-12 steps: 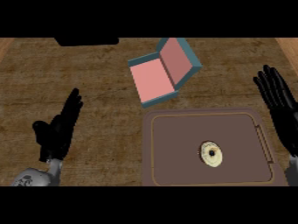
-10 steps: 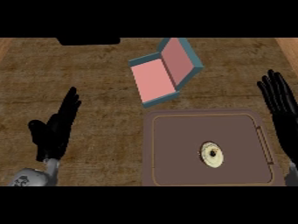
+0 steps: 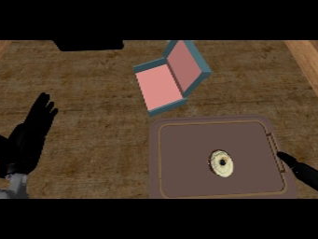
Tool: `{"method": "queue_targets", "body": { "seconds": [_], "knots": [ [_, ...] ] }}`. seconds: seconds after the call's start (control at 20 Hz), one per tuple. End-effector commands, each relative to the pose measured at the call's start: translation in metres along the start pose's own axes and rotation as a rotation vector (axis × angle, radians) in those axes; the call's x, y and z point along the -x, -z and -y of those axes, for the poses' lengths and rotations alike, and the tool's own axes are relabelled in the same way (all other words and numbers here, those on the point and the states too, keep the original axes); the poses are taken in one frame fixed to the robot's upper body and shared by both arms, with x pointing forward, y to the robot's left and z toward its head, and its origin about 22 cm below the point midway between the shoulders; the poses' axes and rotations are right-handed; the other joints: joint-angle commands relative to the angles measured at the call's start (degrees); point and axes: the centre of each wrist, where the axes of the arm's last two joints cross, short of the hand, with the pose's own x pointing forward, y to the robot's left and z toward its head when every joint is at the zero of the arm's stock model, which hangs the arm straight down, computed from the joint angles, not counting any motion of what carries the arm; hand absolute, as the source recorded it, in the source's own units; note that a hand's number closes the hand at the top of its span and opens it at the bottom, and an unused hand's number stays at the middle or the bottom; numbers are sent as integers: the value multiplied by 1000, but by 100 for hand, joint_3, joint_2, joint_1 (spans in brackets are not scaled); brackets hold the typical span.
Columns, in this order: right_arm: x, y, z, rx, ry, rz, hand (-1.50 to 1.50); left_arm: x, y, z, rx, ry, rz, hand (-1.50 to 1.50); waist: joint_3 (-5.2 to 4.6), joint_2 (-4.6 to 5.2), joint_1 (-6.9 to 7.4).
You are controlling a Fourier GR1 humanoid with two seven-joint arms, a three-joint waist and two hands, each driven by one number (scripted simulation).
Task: Pick the cupcake from the tray and place it in the cardboard box
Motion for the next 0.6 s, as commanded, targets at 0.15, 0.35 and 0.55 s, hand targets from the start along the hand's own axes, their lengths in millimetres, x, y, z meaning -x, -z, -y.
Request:
{"method": "queue_targets", "body": {
  "seconds": [0.15,0.35,0.55],
  "knots": [
    [-60,-71,0,42,-143,186,-150,-16,-1,-16,39,-39,-10,0,-6,58,155],
    [-40,-83,26,-162,-452,-41,-150,-24,0,-32,47,-26,18,0,-29,137,275],
    [-49,-96,39,-269,-675,-181,-150,-24,1,-28,65,-16,21,0,-55,202,318]
  ]
}}
